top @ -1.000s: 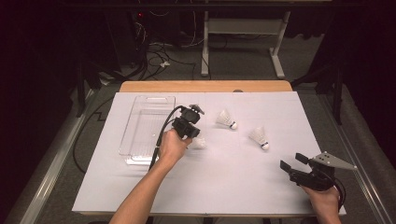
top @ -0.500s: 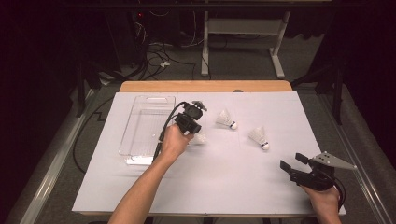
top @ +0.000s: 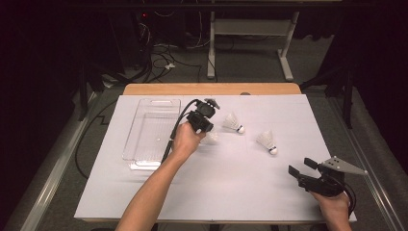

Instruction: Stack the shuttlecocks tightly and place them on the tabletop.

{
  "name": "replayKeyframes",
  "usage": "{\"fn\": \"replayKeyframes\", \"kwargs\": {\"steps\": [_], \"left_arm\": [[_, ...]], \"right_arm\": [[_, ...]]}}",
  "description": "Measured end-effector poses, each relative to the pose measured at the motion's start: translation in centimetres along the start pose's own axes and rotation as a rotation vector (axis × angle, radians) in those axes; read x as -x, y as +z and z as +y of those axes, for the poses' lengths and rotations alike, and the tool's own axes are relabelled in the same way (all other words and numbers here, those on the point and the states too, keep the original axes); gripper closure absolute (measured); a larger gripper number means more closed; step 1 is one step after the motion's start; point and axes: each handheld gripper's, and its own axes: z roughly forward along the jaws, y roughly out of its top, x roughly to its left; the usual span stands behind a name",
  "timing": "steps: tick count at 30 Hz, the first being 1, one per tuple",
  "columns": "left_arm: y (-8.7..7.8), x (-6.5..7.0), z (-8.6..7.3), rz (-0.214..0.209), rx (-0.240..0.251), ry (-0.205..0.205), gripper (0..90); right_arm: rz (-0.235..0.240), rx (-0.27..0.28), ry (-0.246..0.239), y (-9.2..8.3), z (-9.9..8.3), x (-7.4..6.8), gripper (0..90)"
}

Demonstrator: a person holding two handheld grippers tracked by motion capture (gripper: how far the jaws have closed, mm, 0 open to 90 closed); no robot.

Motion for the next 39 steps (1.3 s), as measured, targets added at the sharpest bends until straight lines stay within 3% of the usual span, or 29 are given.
{"fn": "replayKeyframes", "kwargs": {"steps": [8,13,18,28,39], "left_arm": [[1.0,0.1,0.8,0.001,0.004,0.012,88.9],[1.8,-0.2,1.2,0.035,-0.005,0.033,88.9],[2.3,-0.5,1.4,0.039,-0.012,0.036,88.9],[2.9,0.1,1.9,0.044,-0.006,0.07,88.3],[3.8,0.0,2.0,0.029,0.004,0.037,86.9]], "right_arm": [[0.003,-0.002,0.0,0.0,0.0,0.0,25.1],[0.003,-0.001,-0.001,0.0,0.0,0.0,25.1],[0.005,-0.005,0.002,0.1,0.0,0.0,25.1],[0.005,-0.005,0.003,0.1,0.0,0.0,25.1],[0.007,-0.007,0.004,0.1,0.0,0.0,25.1]]}}
